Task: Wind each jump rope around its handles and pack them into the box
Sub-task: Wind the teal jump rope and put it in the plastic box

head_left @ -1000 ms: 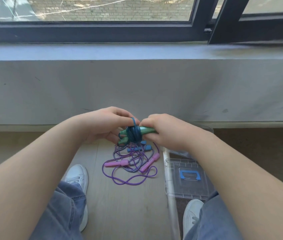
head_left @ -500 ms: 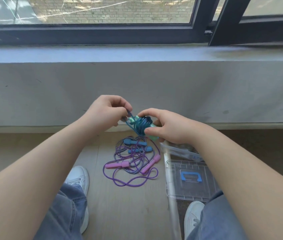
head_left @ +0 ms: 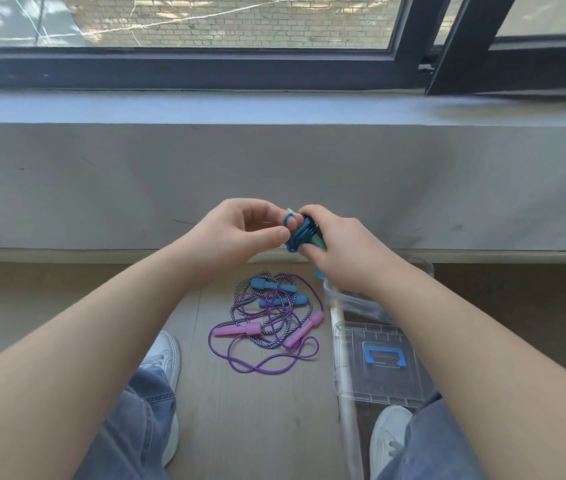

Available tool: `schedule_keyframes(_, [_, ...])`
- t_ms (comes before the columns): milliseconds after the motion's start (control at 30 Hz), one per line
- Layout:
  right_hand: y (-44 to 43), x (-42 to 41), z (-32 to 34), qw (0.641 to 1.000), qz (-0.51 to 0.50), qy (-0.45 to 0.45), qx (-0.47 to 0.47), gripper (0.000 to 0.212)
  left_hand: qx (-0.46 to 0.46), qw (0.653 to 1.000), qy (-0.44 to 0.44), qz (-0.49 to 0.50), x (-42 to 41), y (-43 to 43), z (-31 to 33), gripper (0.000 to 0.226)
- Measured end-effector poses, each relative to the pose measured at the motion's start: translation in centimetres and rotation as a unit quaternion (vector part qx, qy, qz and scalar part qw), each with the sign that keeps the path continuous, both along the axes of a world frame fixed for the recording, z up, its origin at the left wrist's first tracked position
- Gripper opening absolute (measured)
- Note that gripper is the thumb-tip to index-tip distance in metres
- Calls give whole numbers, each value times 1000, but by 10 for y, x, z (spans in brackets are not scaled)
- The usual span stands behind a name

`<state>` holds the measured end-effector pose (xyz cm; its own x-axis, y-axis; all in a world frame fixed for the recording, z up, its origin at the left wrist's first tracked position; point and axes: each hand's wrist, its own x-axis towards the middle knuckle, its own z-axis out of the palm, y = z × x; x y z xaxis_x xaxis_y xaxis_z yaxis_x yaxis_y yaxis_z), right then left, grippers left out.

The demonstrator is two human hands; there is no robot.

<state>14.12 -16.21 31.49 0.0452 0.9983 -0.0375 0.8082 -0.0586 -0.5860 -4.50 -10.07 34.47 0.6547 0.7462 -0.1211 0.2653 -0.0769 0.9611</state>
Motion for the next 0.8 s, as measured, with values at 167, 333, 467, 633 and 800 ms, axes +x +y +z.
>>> schedule_keyframes(167, [-1, -5, 3, 997, -13, 42, 61, 42, 12, 987, -29, 157, 8, 2, -6, 8])
schedule_keyframes(333, [-2, -15, -1, 993, -26, 71, 93, 40, 20, 977, -10, 211, 13, 3, -5, 14])
schedule_keyframes(467, [-1, -17, -1, 991, -35, 66, 113, 41, 36, 970, -13, 240, 15, 2, -7, 15])
schedule_keyframes(633, [-1, -14, -1, 989, -44, 55, 130, 44, 78, 965, -5, 250, 13, 4, -8, 10])
schedule_keyframes(800, [-1, -17, -3, 989, -24, 19, 143, 42, 143, 956, 15, 256, 14, 0, -5, 8])
